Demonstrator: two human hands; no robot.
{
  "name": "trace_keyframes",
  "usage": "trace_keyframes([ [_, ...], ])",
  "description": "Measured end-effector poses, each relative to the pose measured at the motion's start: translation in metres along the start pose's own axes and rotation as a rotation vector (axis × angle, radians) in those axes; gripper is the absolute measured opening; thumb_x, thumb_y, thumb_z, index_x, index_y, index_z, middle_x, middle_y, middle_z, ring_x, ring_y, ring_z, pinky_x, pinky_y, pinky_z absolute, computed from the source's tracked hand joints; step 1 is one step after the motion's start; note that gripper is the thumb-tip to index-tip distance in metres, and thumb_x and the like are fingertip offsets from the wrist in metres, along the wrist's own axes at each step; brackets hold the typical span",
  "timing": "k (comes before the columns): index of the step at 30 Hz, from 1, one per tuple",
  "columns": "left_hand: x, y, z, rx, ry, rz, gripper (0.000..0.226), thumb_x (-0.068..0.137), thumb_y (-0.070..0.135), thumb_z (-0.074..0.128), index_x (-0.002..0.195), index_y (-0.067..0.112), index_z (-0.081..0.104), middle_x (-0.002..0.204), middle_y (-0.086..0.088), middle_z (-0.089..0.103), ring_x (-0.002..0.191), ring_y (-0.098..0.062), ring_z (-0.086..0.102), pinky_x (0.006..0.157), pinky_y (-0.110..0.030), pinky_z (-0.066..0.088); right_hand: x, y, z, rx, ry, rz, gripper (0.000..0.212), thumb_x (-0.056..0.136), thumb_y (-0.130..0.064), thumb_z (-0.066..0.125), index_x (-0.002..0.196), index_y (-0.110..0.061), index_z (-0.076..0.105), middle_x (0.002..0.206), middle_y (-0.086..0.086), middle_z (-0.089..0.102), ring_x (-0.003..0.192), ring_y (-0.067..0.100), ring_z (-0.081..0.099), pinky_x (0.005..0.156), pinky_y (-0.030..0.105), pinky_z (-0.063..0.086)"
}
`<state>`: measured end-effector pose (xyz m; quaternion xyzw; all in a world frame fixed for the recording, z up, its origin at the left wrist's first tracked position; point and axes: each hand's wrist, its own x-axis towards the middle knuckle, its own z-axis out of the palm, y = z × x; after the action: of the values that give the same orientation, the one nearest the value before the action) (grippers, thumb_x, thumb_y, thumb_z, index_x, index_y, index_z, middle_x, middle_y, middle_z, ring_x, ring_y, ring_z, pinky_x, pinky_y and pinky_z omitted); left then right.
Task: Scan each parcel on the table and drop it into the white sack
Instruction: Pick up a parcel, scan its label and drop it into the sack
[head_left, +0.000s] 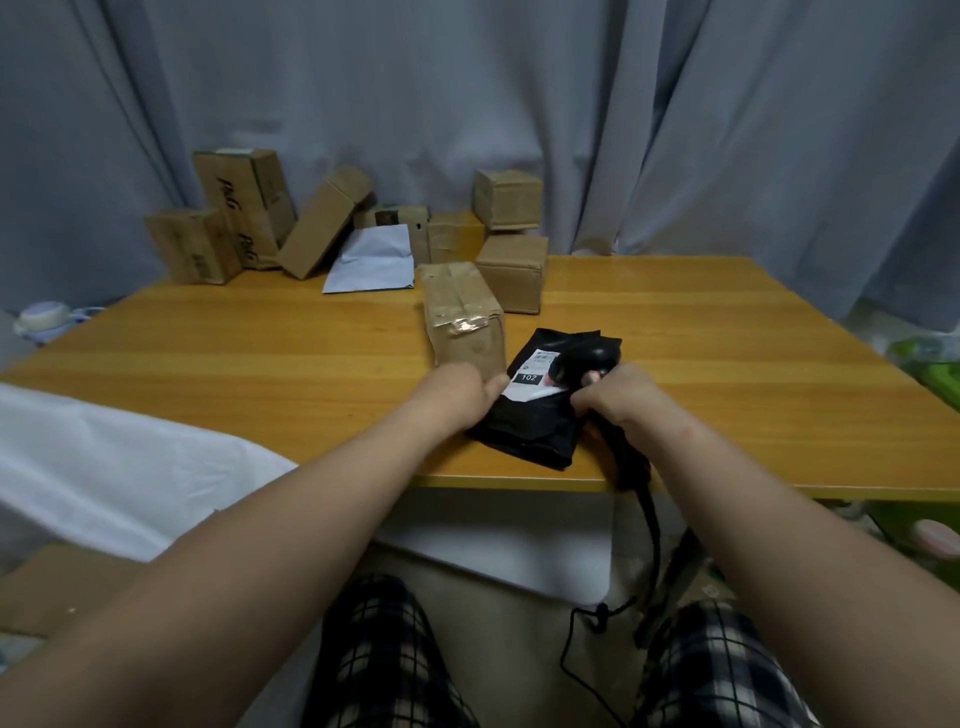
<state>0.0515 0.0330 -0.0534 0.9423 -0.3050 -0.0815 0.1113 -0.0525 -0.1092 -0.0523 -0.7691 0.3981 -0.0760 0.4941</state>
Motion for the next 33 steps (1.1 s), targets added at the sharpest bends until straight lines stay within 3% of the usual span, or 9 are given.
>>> trace_keyframes([
  [3,0.000,0.010,0.008,-0.128,-0.112,-0.074,0.053,0.096,0.055,0.042,0.096,0.004,0.059,0.099,-0.016,0.062,0.086,-0.028,0.055,0.072,-0.032,0.042,-0.015,0.027,-0.010,0.006,-0.011,0.003,0.012,0.081,0.005,0.061,0.088,-0.001,0.054,0.066,0.013,0.051,0.048,0.022,0.048,0.037,0.018,0.039],
  [6,-0.006,0.027,0.016,-0.301,-0.156,-0.063,0.052,0.091,0.047,0.059,0.115,0.001,0.059,0.106,-0.015,0.063,0.101,-0.029,0.059,0.071,-0.032,0.042,-0.019,0.043,-0.014,0.243,0.006,0.023,0.017,0.081,-0.002,0.068,0.095,0.000,0.059,0.077,0.016,0.061,0.061,0.025,0.060,0.057,0.032,0.053],
  [10,-0.013,0.046,0.027,-0.681,-0.156,-0.030,0.024,0.089,0.021,0.069,0.109,0.009,0.061,0.099,-0.006,0.062,0.081,-0.018,0.056,0.061,-0.025,0.042,-0.017,0.048,-0.007,0.488,0.114,0.008,0.026,0.075,-0.017,0.080,0.096,-0.008,0.066,0.099,0.014,0.070,0.090,0.031,0.069,0.085,0.046,0.057],
  [15,-0.021,0.042,0.030,-0.985,0.000,0.109,0.028,0.085,0.006,0.070,0.110,0.008,0.056,0.107,-0.007,0.067,0.087,-0.019,0.064,0.070,-0.022,0.052,-0.020,0.042,0.003,0.654,0.277,-0.084,0.030,0.071,-0.014,0.084,0.097,-0.013,0.069,0.095,0.005,0.073,0.085,0.022,0.070,0.080,0.036,0.058],
  [21,-0.033,0.027,0.026,-1.090,0.065,0.174,0.030,0.084,0.002,0.070,0.105,0.011,0.051,0.096,0.001,0.065,0.078,-0.007,0.064,0.061,-0.015,0.052,-0.028,0.034,0.015,0.576,0.363,-0.157,0.037,0.069,-0.004,0.077,0.103,-0.012,0.067,0.092,0.000,0.072,0.086,0.020,0.070,0.079,0.037,0.059],
  [23,-0.034,0.021,0.021,-1.131,0.061,0.144,0.031,0.084,0.005,0.071,0.109,0.009,0.051,0.102,-0.004,0.067,0.081,-0.012,0.067,0.065,-0.020,0.054,-0.031,0.032,0.016,0.536,0.373,-0.189,0.034,0.070,-0.002,0.074,0.102,-0.010,0.066,0.091,0.002,0.071,0.087,0.021,0.069,0.078,0.037,0.058],
  [26,-0.034,0.017,0.002,-1.215,0.090,0.117,0.025,0.092,0.015,0.063,0.114,0.005,0.060,0.107,-0.010,0.070,0.081,-0.015,0.069,0.063,-0.021,0.056,-0.040,0.025,0.014,0.508,0.341,-0.310,0.039,0.076,0.003,0.069,0.112,-0.009,0.062,0.099,0.003,0.069,0.088,0.014,0.065,0.068,0.020,0.052],
  [29,-0.030,0.012,-0.019,-1.193,0.148,0.142,0.023,0.094,0.010,0.059,0.115,0.002,0.064,0.107,-0.010,0.071,0.081,-0.011,0.069,0.063,-0.017,0.055,-0.047,0.016,0.015,0.543,0.353,-0.481,0.047,0.073,-0.008,0.080,0.115,-0.015,0.060,0.101,-0.007,0.068,0.088,0.001,0.063,0.070,0.008,0.048],
  [33,-0.034,0.013,-0.028,-1.250,0.155,0.158,0.020,0.094,0.006,0.059,0.112,0.003,0.064,0.098,-0.007,0.070,0.074,-0.010,0.068,0.056,-0.018,0.054,-0.044,0.006,0.020,0.371,0.390,-0.540,0.058,0.073,-0.018,0.083,0.122,-0.018,0.053,0.109,-0.006,0.066,0.095,0.008,0.063,0.076,0.016,0.049],
])
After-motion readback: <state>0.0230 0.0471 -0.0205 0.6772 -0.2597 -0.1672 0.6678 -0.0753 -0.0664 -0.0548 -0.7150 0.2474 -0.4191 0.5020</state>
